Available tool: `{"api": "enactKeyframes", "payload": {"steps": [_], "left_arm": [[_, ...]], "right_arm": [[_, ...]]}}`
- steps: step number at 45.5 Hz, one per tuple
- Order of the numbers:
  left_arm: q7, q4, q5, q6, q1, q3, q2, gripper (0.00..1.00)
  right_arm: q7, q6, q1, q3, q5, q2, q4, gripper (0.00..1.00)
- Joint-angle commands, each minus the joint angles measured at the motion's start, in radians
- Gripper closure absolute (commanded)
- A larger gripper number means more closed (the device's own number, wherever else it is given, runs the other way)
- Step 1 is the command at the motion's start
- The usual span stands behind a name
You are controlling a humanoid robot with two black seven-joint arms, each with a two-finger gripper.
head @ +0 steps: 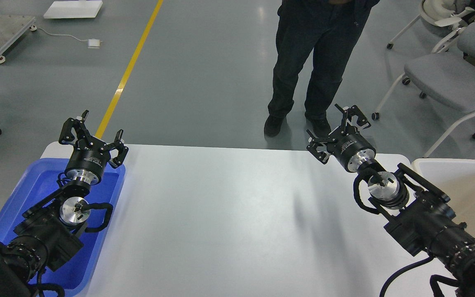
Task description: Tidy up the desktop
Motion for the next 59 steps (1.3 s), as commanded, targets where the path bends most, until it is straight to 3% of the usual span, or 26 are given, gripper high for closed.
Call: {"api": "enactKeyframes", "payload": {"steps": [1,44,59], "left_arm": [[-0.001,0.0,0.0,0.0,0.002,-0.003,-0.002,0.0],[-0.007,0.0,0.0,0.0,0.0,-0.003,0.0,0.0],[-0.007,-0.001,0.0,-0.002,0.0,-0.003,0.0,0.0]], "right_arm": [[0.0,-0.001,0.002,-0.004,-0.001,0.0,-0.001,0.0],[-0.001,-0.002,0.0,-0.027,-0.016,-0.026,0.005,0.0],[-0.001,0.002,0.0,-0.071,-0.047,-0.088,0.008,0.0]]}}
